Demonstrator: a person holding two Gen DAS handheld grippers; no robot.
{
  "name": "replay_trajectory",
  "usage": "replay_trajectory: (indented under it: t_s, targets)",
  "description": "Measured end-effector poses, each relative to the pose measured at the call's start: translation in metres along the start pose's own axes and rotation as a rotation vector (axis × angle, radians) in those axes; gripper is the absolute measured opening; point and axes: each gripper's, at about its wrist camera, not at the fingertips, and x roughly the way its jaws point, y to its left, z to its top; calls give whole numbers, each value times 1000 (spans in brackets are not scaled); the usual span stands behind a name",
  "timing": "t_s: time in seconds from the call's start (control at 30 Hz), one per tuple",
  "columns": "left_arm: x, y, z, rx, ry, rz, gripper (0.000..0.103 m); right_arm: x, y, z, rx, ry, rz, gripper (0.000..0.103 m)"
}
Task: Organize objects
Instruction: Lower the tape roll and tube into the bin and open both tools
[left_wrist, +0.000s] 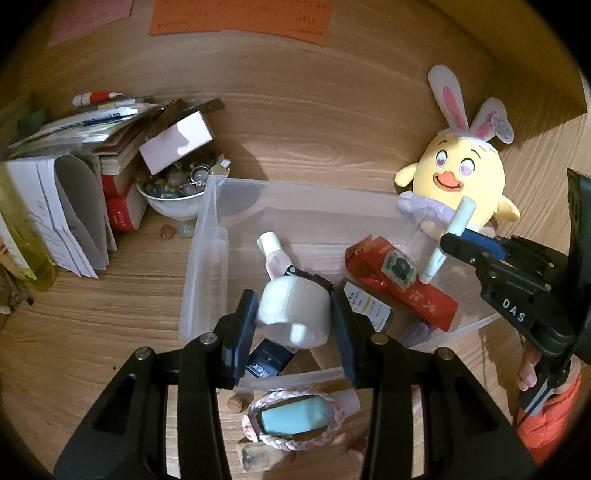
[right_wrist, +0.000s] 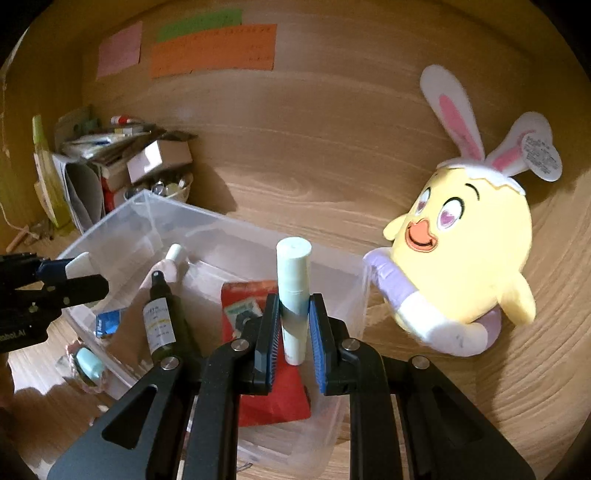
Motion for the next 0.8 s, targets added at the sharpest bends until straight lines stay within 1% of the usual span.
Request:
replay_trajectory:
  t_s: [0.13, 0.2, 0.27, 0.3, 0.37, 0.43, 0.47, 0.5, 0.57, 0.63, 0.7, 0.8]
  targets:
    - [1, -1, -1, 10, -4, 11, 40, 5, 6, -1, -16, 11, 11, 17]
    - [1, 0, -1, 13, -5, 15, 44, 8, 9, -2, -23, 21, 12, 18]
    - [0, 0, -1, 11, -11, 21, 51, 13, 12, -4, -28, 37, 17, 18]
    - [-2, 0, -1, 10, -15, 19, 52, 15, 13, -4, -29, 45, 26, 19]
    - [-4, 0, -1, 9, -21, 19, 58, 20, 16, -6, -32, 68, 52, 23]
    - [-6, 0, -1, 11, -31, 25, 61, 23, 20, -7, -45, 82, 48, 26]
    - [-8, -1, -1, 13, -36, 27, 62, 23, 20, -7, -45, 76, 41, 29]
    - [-9, -1, -1, 13, -38, 25, 62, 21, 20, -7, -46, 75, 44, 35]
    - [-12, -1, -2, 12, -41, 22, 65, 18, 19, -7, -36, 69, 71, 41]
    - [-15, -2, -2, 13, -44, 22, 66, 15, 18, -7, -30, 63, 76, 48]
    - [-18, -3, -3, 15, -47, 21, 66, 11, 19, -5, -31, 55, 77, 50]
    - [-25, -4, -4, 19, -60, 25, 72, 1, 20, -2, -35, 35, 84, 55]
